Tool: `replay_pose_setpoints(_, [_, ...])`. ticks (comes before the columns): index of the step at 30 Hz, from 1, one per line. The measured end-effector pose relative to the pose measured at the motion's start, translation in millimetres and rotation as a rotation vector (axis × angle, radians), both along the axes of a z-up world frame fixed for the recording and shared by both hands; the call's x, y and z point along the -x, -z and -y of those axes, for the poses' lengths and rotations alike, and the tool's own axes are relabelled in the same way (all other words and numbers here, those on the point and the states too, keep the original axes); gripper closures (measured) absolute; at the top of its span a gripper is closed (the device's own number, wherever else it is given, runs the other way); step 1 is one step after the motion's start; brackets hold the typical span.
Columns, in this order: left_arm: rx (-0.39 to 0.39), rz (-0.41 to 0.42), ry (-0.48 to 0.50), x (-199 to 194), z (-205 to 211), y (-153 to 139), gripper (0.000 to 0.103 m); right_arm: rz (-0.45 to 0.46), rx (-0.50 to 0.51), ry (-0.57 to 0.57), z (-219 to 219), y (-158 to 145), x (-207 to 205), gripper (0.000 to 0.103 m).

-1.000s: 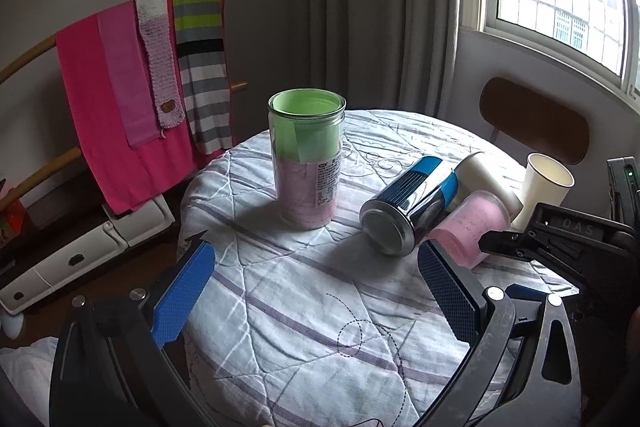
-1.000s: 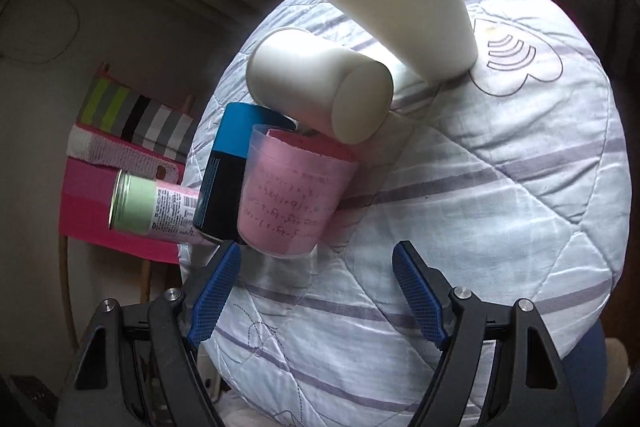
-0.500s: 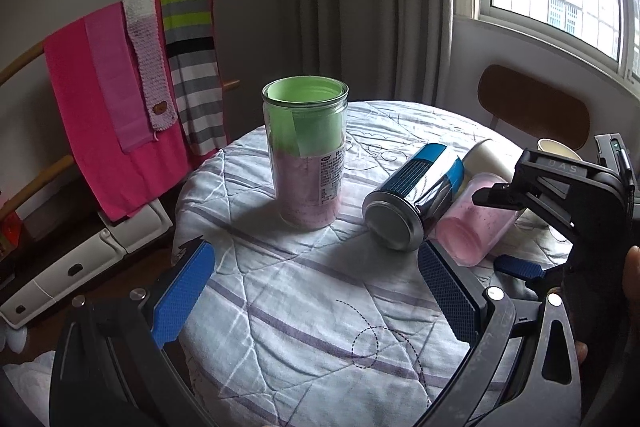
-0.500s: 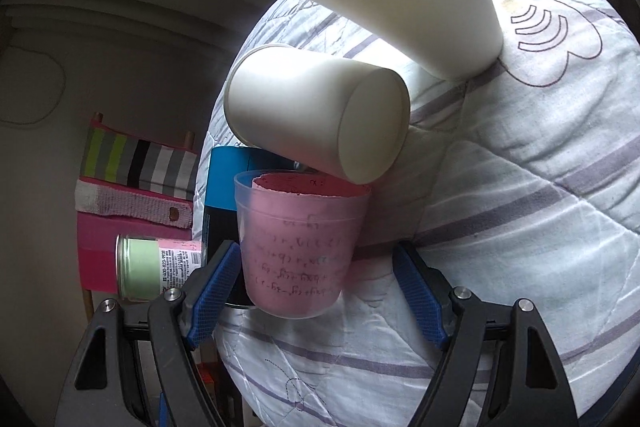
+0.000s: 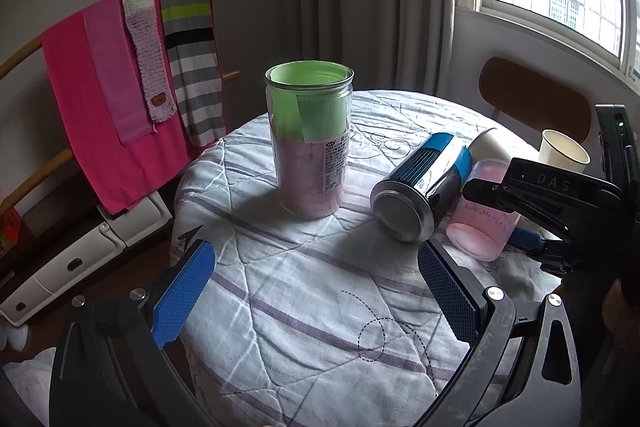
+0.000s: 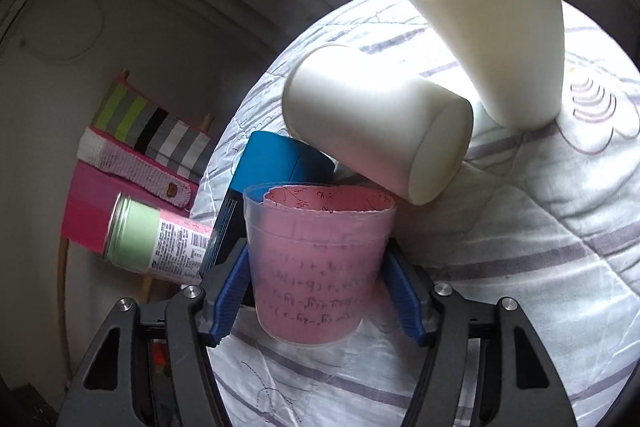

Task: Flip cup upright
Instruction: 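Grasp the pink plastic cup with the right tool and turn it upright, then lower the pink cup onto the table and open the right tool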

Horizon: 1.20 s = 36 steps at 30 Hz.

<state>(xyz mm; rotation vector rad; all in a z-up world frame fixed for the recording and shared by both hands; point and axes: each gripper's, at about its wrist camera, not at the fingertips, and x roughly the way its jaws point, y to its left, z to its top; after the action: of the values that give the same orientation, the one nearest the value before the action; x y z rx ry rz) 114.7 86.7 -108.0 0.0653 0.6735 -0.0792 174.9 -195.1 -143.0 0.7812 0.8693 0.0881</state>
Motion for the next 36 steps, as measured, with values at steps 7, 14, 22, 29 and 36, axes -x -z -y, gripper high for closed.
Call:
replay_pose_setpoints(7, [0.018, -0.035, -0.008, 9, -3, 7, 0.0, 0.138, 0.322, -0.114, -10, -17, 21, 0.038])
replay_pose_setpoints(14, [-0.015, -0.055, -0.061, 19, -9, 12, 0.0, 0.243, 0.565, -0.189, -22, -17, 48, 0.037])
replay_pose_setpoints(22, [-0.012, -0.044, -0.078, 30, -6, 1, 0.0, 0.242, 0.604, -0.27, -19, -28, 72, 0.023])
replay_pose_setpoints(29, [-0.023, -0.018, -0.067, 48, 13, -16, 0.0, 0.213, 0.633, -0.275, -12, -53, 86, 0.023])
replay_pose_setpoints(36, [-0.002, 0.022, -0.044, 72, 35, -38, 0.0, 0.22, 0.644, -0.262, 8, -80, 110, 0.023])
